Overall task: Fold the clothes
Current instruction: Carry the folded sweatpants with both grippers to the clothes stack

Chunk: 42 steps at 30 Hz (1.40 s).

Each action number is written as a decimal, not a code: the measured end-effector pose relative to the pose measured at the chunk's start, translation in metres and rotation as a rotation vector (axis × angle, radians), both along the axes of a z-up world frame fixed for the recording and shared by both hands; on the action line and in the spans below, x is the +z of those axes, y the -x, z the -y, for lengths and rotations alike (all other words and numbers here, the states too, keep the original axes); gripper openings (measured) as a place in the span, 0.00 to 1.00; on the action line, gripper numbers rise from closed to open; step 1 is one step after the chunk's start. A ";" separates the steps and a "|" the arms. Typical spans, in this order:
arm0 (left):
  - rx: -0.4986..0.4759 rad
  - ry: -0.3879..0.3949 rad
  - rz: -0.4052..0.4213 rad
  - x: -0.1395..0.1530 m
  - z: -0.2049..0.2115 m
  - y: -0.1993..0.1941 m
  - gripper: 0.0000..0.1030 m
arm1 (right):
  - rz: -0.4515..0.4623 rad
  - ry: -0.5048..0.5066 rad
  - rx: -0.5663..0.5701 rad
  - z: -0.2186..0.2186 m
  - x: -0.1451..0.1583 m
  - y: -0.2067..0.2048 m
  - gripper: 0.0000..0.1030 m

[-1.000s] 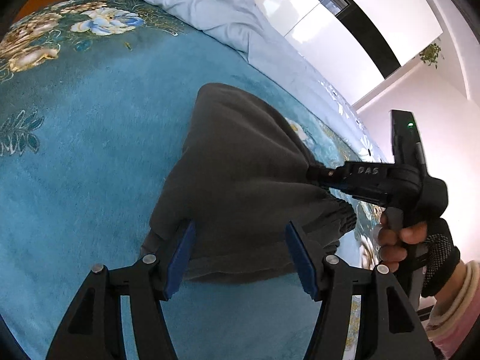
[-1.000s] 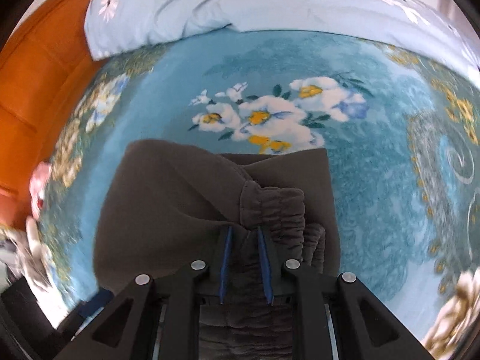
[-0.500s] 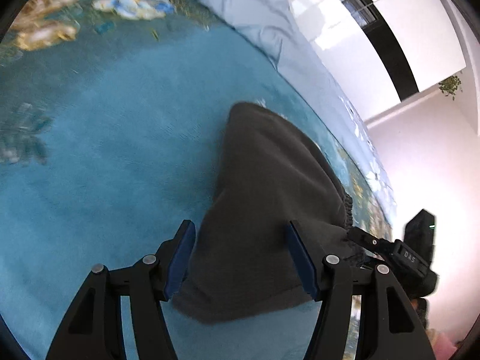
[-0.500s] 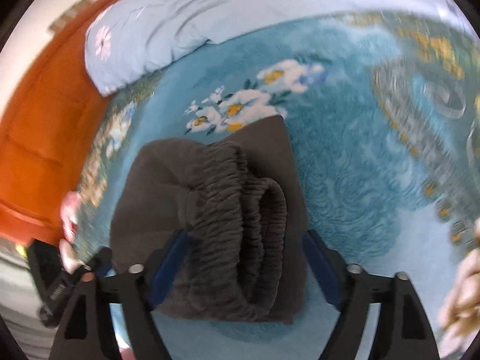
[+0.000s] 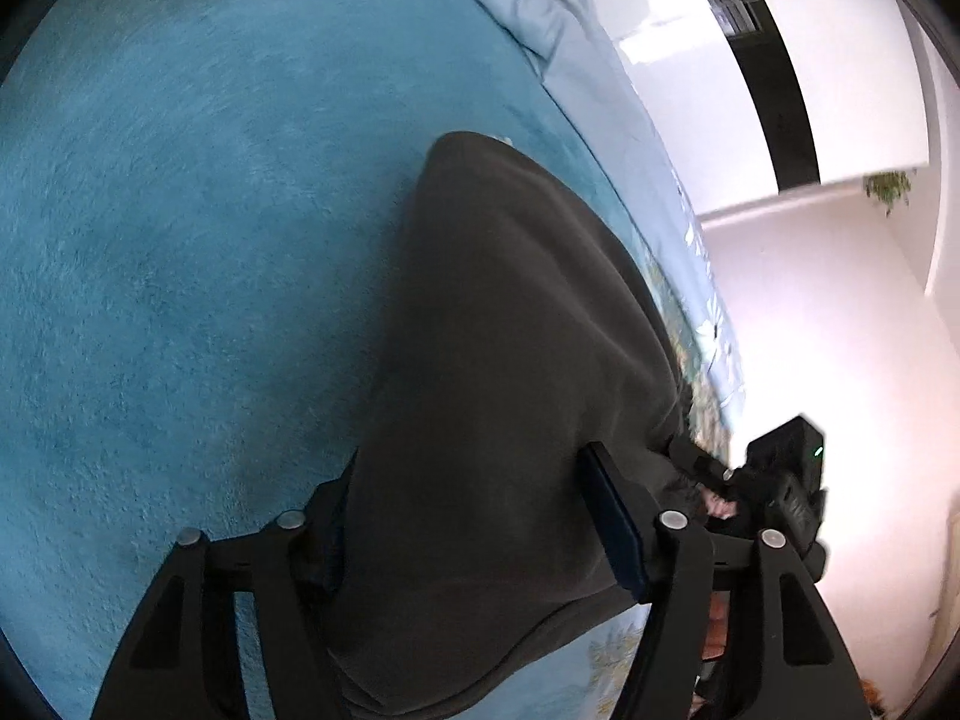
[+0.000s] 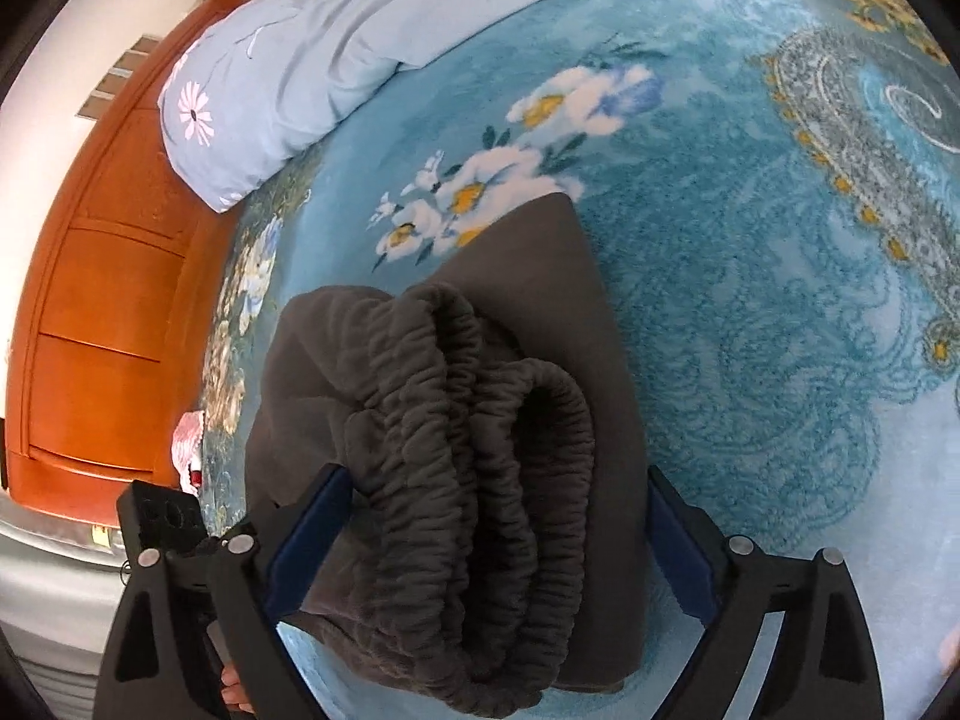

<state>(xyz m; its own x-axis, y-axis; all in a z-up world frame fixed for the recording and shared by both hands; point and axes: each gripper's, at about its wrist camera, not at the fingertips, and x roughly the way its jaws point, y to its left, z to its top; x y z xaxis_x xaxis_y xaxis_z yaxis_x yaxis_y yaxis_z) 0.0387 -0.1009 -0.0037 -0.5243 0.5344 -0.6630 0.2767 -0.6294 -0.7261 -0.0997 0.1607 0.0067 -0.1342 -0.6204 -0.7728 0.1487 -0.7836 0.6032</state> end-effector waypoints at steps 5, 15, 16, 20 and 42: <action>-0.023 0.038 -0.014 0.018 -0.009 -0.005 0.49 | -0.028 0.002 0.015 -0.004 0.016 -0.008 0.75; -0.178 0.114 -0.052 0.065 -0.095 -0.011 0.47 | -0.072 0.063 -0.064 -0.076 0.058 -0.038 0.69; -0.202 0.120 -0.061 0.071 -0.109 -0.008 0.47 | -0.080 0.065 -0.078 -0.087 0.063 -0.041 0.69; -0.286 0.129 -0.091 0.095 -0.155 0.006 0.47 | -0.133 0.059 -0.149 -0.145 0.090 -0.055 0.69; -0.811 0.192 -0.226 0.173 -0.519 -0.012 0.47 | -0.323 0.001 -0.645 -0.515 0.166 -0.207 0.69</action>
